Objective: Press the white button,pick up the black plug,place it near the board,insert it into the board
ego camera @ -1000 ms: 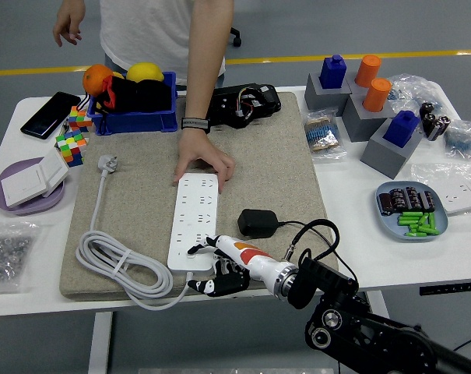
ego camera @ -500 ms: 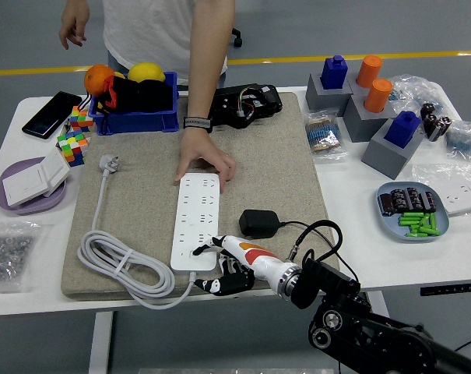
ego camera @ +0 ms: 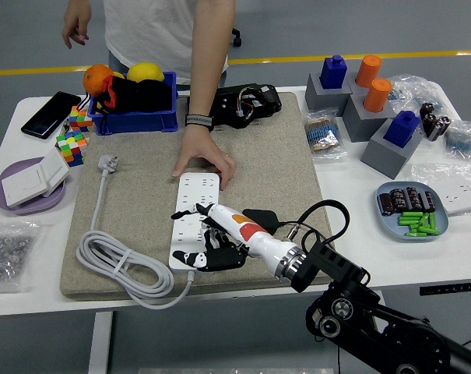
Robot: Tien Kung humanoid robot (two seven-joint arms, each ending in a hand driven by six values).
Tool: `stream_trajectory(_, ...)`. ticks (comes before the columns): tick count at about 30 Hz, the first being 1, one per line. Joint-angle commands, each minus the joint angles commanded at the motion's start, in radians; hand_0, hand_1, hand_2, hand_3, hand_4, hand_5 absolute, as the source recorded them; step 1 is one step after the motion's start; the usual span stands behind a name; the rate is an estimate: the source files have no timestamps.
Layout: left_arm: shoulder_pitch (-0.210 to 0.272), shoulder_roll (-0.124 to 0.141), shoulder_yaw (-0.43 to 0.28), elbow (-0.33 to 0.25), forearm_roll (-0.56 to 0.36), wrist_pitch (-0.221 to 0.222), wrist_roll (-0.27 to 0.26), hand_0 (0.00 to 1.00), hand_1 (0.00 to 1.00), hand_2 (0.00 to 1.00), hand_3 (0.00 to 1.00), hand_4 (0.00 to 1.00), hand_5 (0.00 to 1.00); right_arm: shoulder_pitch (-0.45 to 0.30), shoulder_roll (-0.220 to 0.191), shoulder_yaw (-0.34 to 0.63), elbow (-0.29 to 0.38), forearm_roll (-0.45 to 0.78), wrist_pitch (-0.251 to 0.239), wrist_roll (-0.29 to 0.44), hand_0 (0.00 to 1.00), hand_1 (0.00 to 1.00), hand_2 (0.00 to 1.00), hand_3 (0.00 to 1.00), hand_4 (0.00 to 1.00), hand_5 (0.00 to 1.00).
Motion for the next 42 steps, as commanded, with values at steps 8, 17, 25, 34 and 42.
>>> stream_trajectory(8, 0.004, 0.011, -0.002, 0.0, 0.014, -0.004, 0.005, 0.649, 0.639, 0.632, 0.675, 0.503, 0.098, -0.035, -0.028, 0.109, -0.061, -0.045, 0.017, 0.078, 0.489, 0.467, 0.482, 0.64, 0.774, 0.211)
stream_trajectory(17, 0.02, 0.003, 0.002, 0.0, 0.009, -0.004, 0.003, 0.649, 0.639, 0.632, 0.676, 0.503, 0.091, -0.074, -0.019, 0.212, -0.135, -0.113, 0.034, 0.091, 0.744, 0.752, 0.719, 0.616, 0.823, 0.142)
stream_trajectory(25, 0.024, -0.002, 0.002, 0.0, 0.007, -0.005, -0.001, 0.649, 0.639, 0.632, 0.678, 0.503, 0.093, -0.085, -0.009, 0.241, -0.201, -0.108, 0.023, 0.109, 0.821, 0.814, 0.783, 0.424, 0.89, 0.136)
stream_trajectory(34, 0.031, -0.006, -0.011, 0.0, 0.014, -0.002, 0.0, 0.649, 0.639, 0.632, 0.678, 0.51, 0.098, -0.09, -0.007, 0.223, -0.252, -0.093, 0.029, 0.12, 0.821, 0.807, 0.77, 0.418, 0.894, 0.124)
stream_trajectory(42, 0.026, -0.007, -0.006, 0.0, 0.009, -0.002, -0.002, 0.649, 0.64, 0.633, 0.678, 0.512, 0.101, -0.076, 0.0, 0.203, -0.283, -0.081, 0.024, 0.133, 0.794, 0.768, 0.734, 0.423, 0.892, 0.112)
